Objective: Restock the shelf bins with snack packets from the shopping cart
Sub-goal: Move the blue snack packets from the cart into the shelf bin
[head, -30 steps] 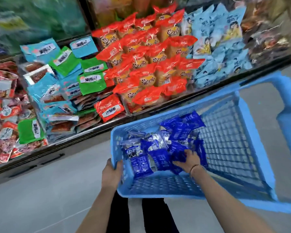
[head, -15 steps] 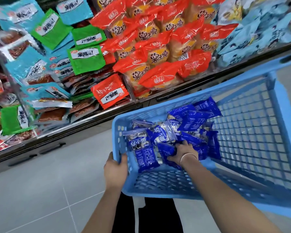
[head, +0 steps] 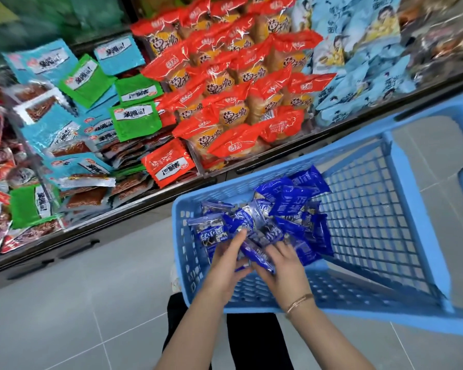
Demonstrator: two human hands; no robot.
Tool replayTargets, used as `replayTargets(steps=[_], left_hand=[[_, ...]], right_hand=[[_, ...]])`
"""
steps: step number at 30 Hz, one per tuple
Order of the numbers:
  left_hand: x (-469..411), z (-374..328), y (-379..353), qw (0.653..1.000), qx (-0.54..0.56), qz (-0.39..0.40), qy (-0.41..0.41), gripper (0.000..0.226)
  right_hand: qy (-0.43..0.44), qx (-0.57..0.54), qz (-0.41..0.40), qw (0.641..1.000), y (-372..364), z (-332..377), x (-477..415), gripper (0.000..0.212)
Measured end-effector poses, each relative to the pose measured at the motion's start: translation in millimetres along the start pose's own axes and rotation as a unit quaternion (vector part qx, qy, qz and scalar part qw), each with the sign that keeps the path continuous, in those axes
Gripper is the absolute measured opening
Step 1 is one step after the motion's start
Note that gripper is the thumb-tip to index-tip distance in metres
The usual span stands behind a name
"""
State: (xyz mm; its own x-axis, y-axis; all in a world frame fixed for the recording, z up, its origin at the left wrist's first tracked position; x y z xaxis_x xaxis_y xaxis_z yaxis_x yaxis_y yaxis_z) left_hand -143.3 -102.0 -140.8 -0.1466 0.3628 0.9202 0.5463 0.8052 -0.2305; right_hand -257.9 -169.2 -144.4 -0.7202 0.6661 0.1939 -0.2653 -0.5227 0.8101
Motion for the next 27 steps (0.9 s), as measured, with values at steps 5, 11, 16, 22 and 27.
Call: replayTargets(steps=[5,11,16,22,27], left_hand=[[-11,3,1,0.998,0.046,-0.033,-0.025,0.015],[-6,-10,42,0.990,0.094,-0.082,-0.058,0.015],[13,-24,77,0.986,0.120,-0.076,-0.085,0.017],[21,-28,99,0.987,0.115,-0.052,-0.100,0.021],[20,-26,104,0.987,0.125,-0.050,-0.085,0.028]], right_hand=[[0.116,0.034,0.014,0.993,-6,3,-13,0.040],[0.045,-0.015,0.079,0.996,-5,-26,-28,0.052],[-0.150,-0.014,0.116,0.982,-29,-68,-49,0.028],[-0.358,-0.064,0.029,0.931,-46,-85,-60,0.055],[-0.367,0.129,0.085,0.917,-48,-82,-58,0.069]])
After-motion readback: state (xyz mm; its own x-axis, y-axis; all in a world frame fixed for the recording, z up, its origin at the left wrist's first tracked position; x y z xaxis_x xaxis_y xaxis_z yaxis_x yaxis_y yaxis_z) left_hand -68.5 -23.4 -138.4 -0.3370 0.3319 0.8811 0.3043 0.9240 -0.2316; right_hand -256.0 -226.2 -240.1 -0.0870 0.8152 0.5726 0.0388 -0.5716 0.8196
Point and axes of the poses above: each hand's wrist, its own x-axis away from the middle knuckle, its own y-axis out of the back of the hand, z = x × y, the point moved 1 cm from there along -x, towards the middle knuckle, and after that the axes turned 3 degrees about -x, right-handed, at the moved point
